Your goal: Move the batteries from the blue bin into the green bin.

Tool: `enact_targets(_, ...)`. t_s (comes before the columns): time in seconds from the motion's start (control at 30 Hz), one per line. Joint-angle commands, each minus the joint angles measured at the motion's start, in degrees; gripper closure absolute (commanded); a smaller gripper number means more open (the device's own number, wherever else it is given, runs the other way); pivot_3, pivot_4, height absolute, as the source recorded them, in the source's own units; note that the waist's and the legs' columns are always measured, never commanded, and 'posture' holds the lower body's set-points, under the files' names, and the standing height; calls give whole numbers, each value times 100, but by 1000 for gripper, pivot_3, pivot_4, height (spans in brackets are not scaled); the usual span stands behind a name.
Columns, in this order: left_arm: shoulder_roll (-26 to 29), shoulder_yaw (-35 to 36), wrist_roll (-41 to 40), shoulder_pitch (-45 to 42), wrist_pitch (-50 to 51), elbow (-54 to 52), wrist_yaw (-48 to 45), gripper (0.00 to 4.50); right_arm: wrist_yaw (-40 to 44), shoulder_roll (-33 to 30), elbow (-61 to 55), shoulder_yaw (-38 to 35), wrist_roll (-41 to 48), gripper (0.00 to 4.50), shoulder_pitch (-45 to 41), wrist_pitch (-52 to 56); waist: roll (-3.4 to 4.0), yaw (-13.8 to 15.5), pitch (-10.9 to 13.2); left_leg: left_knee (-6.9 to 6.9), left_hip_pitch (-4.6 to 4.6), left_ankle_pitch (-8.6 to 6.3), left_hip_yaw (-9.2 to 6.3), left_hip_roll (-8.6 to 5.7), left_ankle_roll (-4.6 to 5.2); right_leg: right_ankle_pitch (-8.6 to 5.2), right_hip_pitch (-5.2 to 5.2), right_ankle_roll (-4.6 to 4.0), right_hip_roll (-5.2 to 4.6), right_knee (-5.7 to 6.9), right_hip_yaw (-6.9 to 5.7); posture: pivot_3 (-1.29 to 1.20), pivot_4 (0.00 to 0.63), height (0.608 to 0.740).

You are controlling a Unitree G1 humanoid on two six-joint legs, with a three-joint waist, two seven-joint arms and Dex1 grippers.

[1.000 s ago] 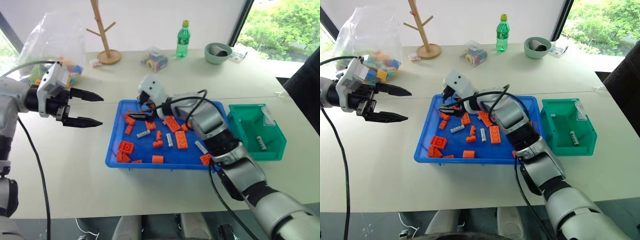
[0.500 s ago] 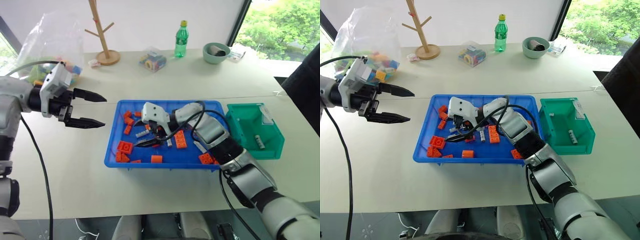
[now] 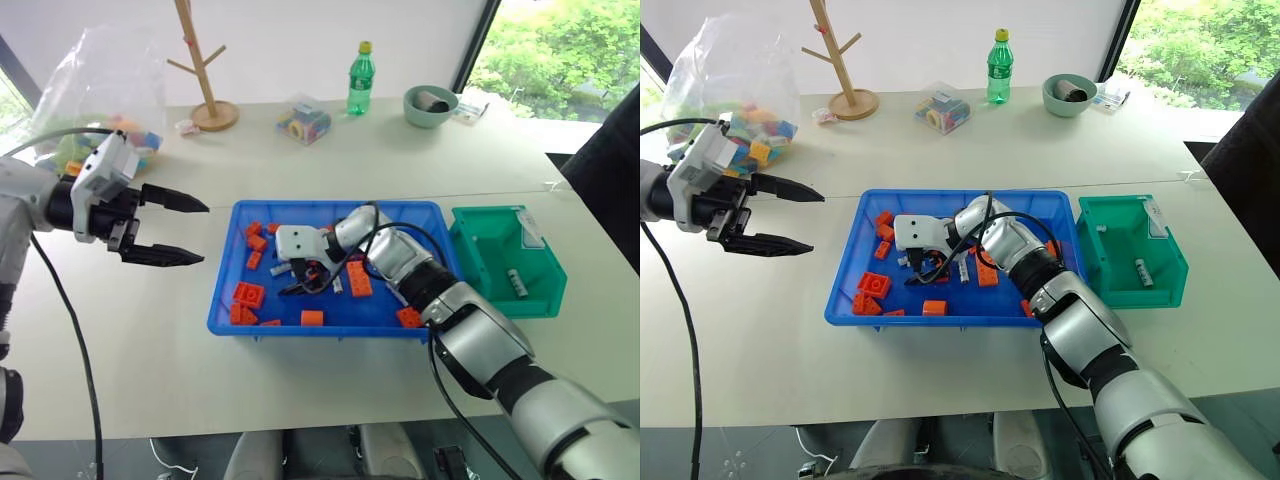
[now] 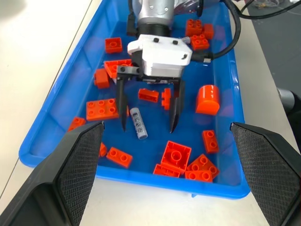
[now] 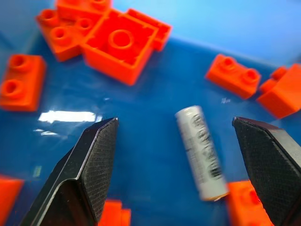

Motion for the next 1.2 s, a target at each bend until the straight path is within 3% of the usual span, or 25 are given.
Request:
enact_targets(0.03,65,129,-38,-20,-23,-87,-20,0,-89,51,284,-141,-181,535,-136,-222,0,2,0,0,1,1,0,0,-1,0,2,0,0,0,0,0,150,727)
enact_targets(0.07,56,133,-32,-27,-25,-84,-20,0,-68,54,359,-136,-223,535,-143,-268,0,2,0,0,3,0,0,0,0,0,5,0,0,-1,0,0,150,727)
enact_targets(0.17,18,134,-6,-82,-29,-54,-20,0,93,26,509,-121,-295,1336,-148,-360,0,6,0,0,12,-1,0,0,2,0,13,0,0,-1,0,0,150,727)
enact_targets(0.33,-28,153,24,-136,-43,-8,-20,0,482,-9,384,-208,-229,3832,-91,-278,0,3,0,0,32,-2,0,0,3,0,33,0,0,-3,0,0,150,727)
enact_targets(0.4,-47,153,40,-152,-39,-1,-20,0,582,5,217,-292,-144,4440,-43,-152,0,4,0,-1,35,-2,0,0,4,0,34,0,0,-2,0,0,150,727)
enact_targets(0.63,-84,165,35,-144,-36,-15,-20,0,477,97,-1025,-778,227,4431,189,1003,1,1,0,-2,36,-2,-1,0,3,0,34,0,0,-1,0,0,150,727)
enact_targets(0.8,-182,168,-95,-158,133,-141,-20,0,245,-234,-3270,-1363,716,4431,462,2827,2,26,1,-2,35,-2,-2,0,3,0,32,0,-2,0,1,0,150,727)
enact_targets(0.9,-314,173,-144,-221,251,-207,-20,0,89,-814,-4714,-1840,1012,4431,644,4053,1,119,1,0,30,-3,-4,-2,4,0,33,0,-6,-4,1,0,150,727)
enact_targets(1.03,-608,154,-141,-330,317,-278,-15,0,79,-2442,-6347,-2854,1189,4431,1503,5053,0,315,0,1,28,-7,-5,-3,12,0,42,-1,-9,-18,-3,0,150,727)
enact_targets(1.13,-834,156,-142,-510,405,-221,19,0,37,-3539,-6955,-3710,1304,4431,2434,5466,-1,376,1,2,21,-13,-6,-6,21,0,59,0,-13,-56,-12,0,150,727)
enact_targets(1.2,-913,165,-118,-583,421,-172,1,0,-27,-3949,-7160,-4040,1413,4431,2866,5551,-2,336,1,2,17,-17,-3,-7,29,1,61,0,-14,-64,-12,0,150,727)
